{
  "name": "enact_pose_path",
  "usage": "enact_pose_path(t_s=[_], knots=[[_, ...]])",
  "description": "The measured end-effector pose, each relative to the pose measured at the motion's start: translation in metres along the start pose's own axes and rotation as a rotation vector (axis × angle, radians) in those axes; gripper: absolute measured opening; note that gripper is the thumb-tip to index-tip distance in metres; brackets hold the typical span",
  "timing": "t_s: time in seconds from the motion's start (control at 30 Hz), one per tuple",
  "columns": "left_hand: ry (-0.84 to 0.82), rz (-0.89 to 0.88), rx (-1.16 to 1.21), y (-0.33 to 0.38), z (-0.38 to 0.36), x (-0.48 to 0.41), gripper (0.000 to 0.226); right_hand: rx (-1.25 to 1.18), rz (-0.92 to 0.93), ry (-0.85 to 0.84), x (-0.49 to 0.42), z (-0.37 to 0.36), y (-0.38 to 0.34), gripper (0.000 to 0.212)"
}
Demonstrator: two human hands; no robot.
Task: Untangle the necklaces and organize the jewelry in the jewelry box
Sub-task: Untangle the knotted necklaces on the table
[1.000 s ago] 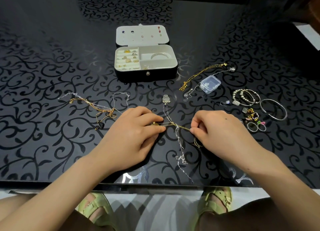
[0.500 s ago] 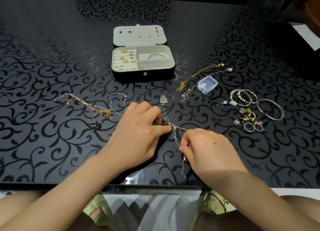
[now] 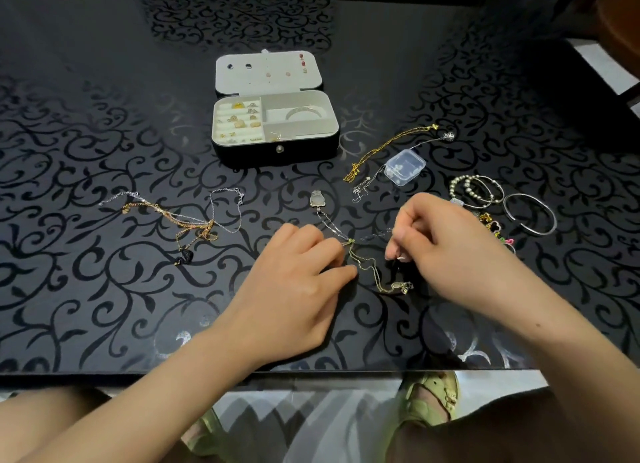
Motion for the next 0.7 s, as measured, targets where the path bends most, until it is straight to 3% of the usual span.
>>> enact_pose_path(t_s=[0.7], knots=[[-0.033, 0.107, 0.083, -0.003, -0.024, -0.005, 0.022, 0.503, 0.170, -0.003, 0.012, 0.001, -0.003, 0.006]])
Point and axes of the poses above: each hand's wrist, its own x-axis away from the middle knuckle, its own z-axis out of the back of the hand, y = z × x, the point moved 10 cm from there along -x, towards the middle knuckle, and after that the axes turned 13 degrees about y, right-handed, at the moved point
